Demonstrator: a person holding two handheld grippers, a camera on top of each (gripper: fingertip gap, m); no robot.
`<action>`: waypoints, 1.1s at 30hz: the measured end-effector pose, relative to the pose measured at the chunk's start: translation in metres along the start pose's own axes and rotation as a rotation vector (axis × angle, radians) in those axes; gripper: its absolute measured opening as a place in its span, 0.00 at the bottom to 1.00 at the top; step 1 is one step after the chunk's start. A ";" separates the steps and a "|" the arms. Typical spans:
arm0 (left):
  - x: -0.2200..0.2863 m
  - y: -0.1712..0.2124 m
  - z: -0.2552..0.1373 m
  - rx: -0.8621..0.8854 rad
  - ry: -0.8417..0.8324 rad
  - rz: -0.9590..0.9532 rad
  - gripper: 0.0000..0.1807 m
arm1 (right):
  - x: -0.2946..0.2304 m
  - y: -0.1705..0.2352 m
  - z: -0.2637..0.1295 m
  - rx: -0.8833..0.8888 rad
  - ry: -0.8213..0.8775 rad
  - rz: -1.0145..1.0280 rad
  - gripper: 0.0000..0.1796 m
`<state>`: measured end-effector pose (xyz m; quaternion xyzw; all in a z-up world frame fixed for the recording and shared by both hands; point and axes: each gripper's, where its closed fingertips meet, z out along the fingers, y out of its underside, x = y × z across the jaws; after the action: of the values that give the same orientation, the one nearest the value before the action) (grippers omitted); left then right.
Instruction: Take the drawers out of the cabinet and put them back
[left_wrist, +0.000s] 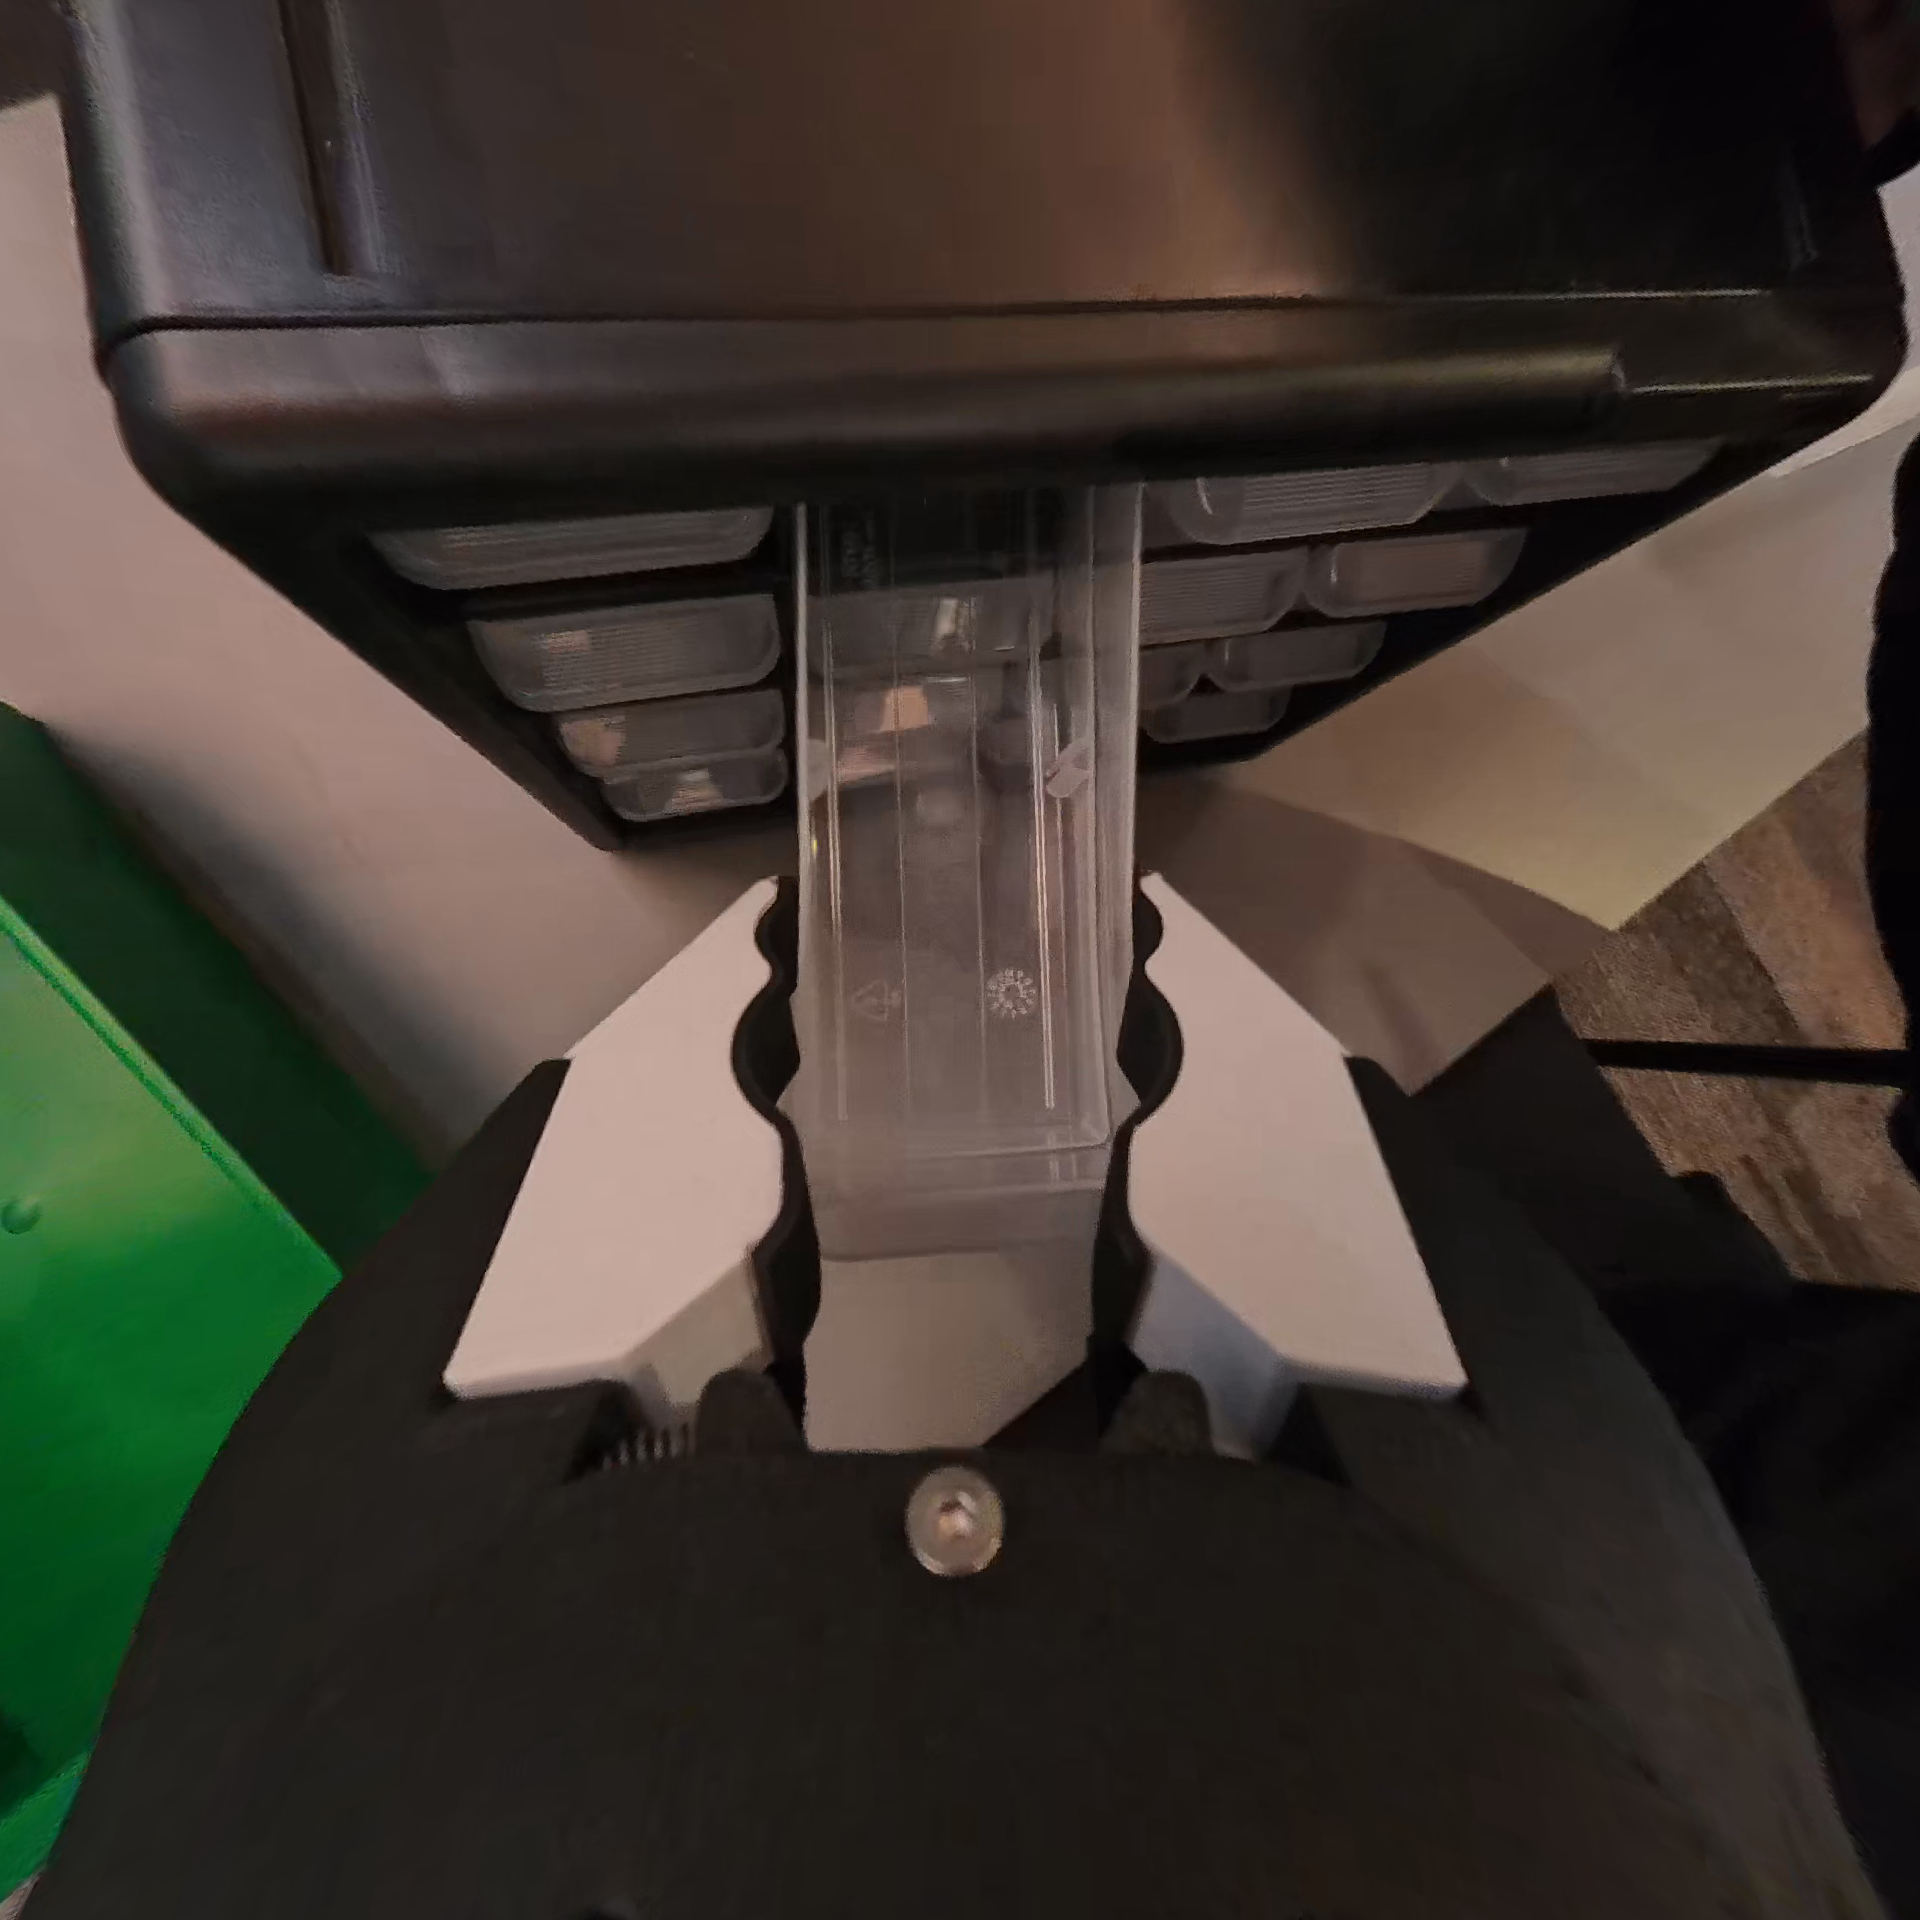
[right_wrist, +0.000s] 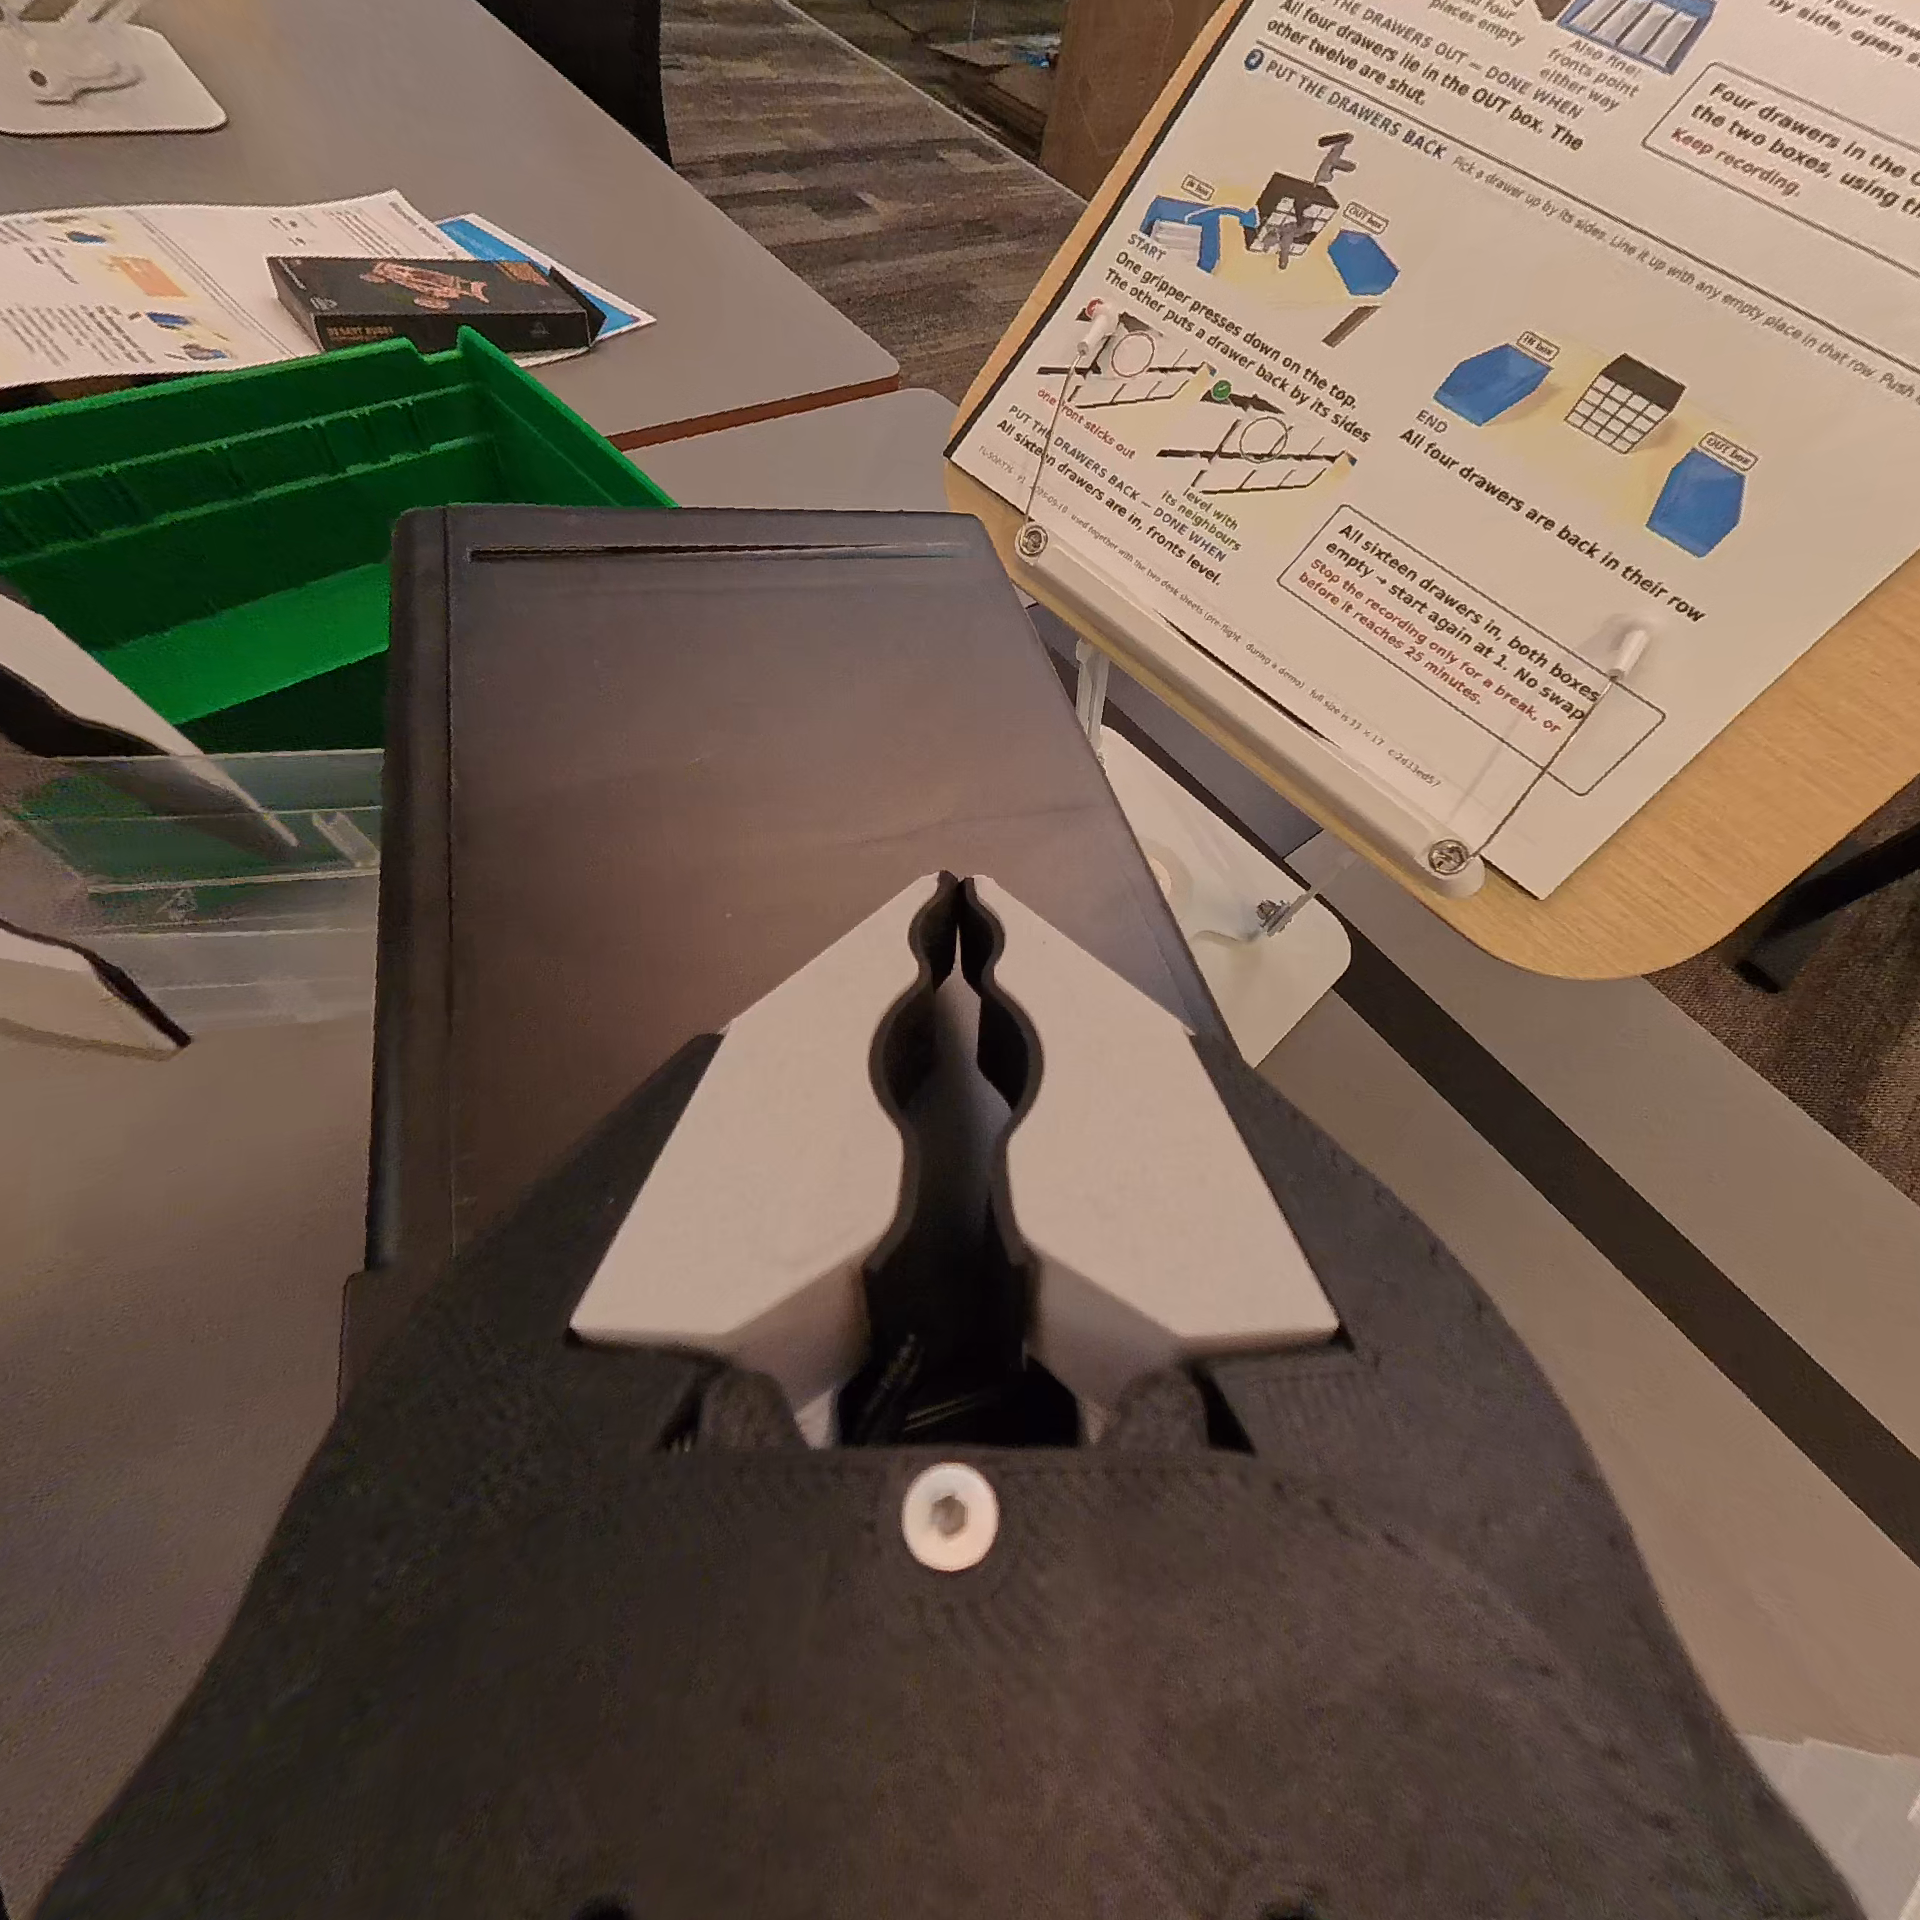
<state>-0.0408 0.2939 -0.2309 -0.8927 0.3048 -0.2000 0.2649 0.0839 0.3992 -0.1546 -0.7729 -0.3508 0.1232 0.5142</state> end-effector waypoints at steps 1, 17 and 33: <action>0.000 -0.002 0.002 0.009 -0.016 0.013 0.33 | 0.000 0.000 0.000 0.001 0.001 -0.001 0.00; 0.004 -0.002 -0.029 0.171 0.001 0.347 0.60 | 0.000 0.000 0.000 0.005 -0.007 0.000 0.00; -0.039 -0.060 -0.019 0.209 -0.404 0.641 0.65 | -0.001 0.000 0.000 0.006 -0.010 -0.001 0.00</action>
<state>-0.0530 0.3534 -0.1882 -0.7420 0.4876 0.0428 0.4581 0.0834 0.3989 -0.1546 -0.7706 -0.3534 0.1276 0.5148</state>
